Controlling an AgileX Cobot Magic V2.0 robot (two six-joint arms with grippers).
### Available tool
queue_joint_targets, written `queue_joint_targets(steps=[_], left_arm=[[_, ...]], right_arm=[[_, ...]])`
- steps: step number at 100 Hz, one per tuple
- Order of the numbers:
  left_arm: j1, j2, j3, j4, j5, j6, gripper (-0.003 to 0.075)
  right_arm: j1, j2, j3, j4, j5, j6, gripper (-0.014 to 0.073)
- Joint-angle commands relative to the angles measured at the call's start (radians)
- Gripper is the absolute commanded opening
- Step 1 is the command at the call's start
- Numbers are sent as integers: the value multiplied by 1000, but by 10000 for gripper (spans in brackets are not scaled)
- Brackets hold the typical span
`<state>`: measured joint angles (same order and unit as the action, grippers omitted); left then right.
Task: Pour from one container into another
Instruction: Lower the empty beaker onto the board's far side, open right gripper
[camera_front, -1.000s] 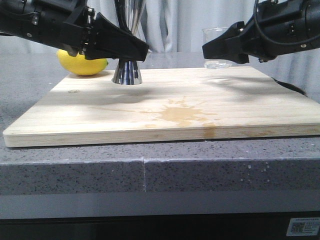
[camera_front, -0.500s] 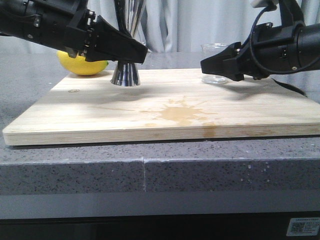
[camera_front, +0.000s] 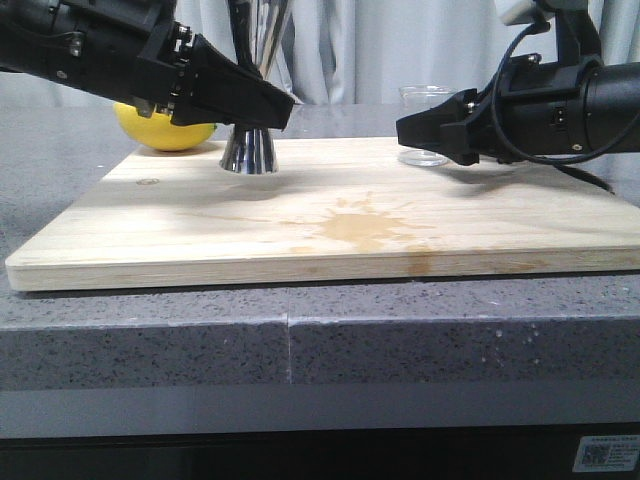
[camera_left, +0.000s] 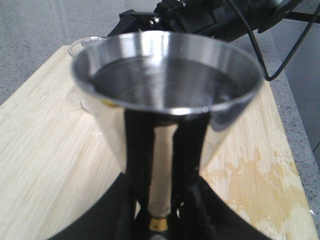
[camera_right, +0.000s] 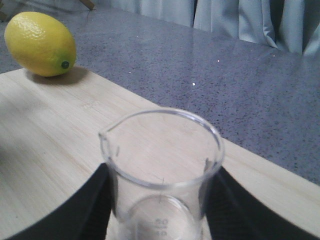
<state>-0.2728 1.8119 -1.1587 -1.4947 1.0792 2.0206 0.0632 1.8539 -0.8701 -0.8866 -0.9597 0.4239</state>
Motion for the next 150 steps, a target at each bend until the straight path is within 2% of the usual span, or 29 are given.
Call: queue_joint_targets(steps=[1,13,33,40,89,114,150], left_arm=[[4,-56,-28,-76,46,0,33],[4,-56,-28,-76,44,0,33],[4,-56,-28,-76,43,0,33],[4,-56,-28,-76,43,0,33],[24,-56,-28,-76,48,0,33],[24,-56,-28,-76,50,0,33],[24,-56,-28,-76,50,1,33]], right_arm=[[-7,-22,-17,5,-4,-6,120],[-7,-22,-17,5,2,-6,185],[-7,-22,-17,14,52,-6,433],[-7,-22,-17,16,58,-6,479],[-7,-46,-16,16,63,13,482],[-7,-151,35,16,171,13,482],[-7,-307,125,19,229,42,482]])
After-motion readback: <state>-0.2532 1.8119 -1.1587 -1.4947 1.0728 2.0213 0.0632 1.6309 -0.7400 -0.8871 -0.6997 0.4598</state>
